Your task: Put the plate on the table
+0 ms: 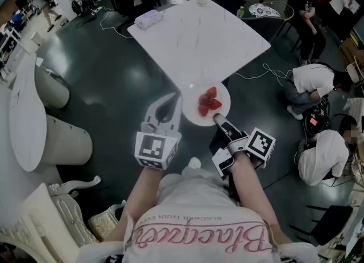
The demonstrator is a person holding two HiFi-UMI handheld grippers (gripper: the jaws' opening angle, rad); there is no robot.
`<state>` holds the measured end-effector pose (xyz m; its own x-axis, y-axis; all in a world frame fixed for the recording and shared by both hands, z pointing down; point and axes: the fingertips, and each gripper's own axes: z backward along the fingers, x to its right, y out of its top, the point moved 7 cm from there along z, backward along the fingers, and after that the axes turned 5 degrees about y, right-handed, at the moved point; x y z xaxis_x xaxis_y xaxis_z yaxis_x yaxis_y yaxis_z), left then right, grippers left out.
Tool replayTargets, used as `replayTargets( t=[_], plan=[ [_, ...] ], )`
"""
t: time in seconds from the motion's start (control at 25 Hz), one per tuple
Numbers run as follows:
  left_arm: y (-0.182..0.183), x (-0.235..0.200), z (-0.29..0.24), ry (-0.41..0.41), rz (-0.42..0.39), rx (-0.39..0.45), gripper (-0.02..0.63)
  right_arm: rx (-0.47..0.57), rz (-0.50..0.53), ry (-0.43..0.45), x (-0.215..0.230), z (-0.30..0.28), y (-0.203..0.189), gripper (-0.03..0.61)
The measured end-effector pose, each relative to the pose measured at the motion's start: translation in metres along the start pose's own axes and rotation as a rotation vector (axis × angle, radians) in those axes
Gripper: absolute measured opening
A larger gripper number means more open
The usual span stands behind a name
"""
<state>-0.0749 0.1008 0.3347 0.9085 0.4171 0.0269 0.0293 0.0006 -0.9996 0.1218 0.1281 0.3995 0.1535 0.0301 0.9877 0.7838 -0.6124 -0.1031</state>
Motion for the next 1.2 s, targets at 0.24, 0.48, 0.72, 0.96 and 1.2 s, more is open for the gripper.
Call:
replayTargets(
  t=[0.24, 0.48, 0.72, 0.96, 1.2],
  plan=[
    [-0.017, 0.007, -0.016, -0.006, -0.004, 0.001, 0.005, 0.007, -0.004, 0.006, 0.016, -0.009, 0.016, 0.011],
    [-0.022, -0.004, -0.05, 0.013, 0.014, -0.017, 0.005, -0.006, -0.018, -0.02, 0.023, -0.031, 0.043, 0.011],
    [-0.023, -0.021, -0.091, 0.01, 0.015, -0.034, 0.005, -0.004, -0.034, -0.034, 0.024, -0.063, 0.07, 0.011],
    [-0.023, -0.045, -0.14, -0.002, 0.017, -0.029, 0.005, 0.007, -0.035, -0.028, 0.023, -0.106, 0.1, 0.011],
    [-0.022, -0.08, -0.199, -0.019, 0.019, -0.026, 0.005, 0.022, -0.038, -0.057, 0.022, -0.16, 0.134, 0.011]
  ],
)
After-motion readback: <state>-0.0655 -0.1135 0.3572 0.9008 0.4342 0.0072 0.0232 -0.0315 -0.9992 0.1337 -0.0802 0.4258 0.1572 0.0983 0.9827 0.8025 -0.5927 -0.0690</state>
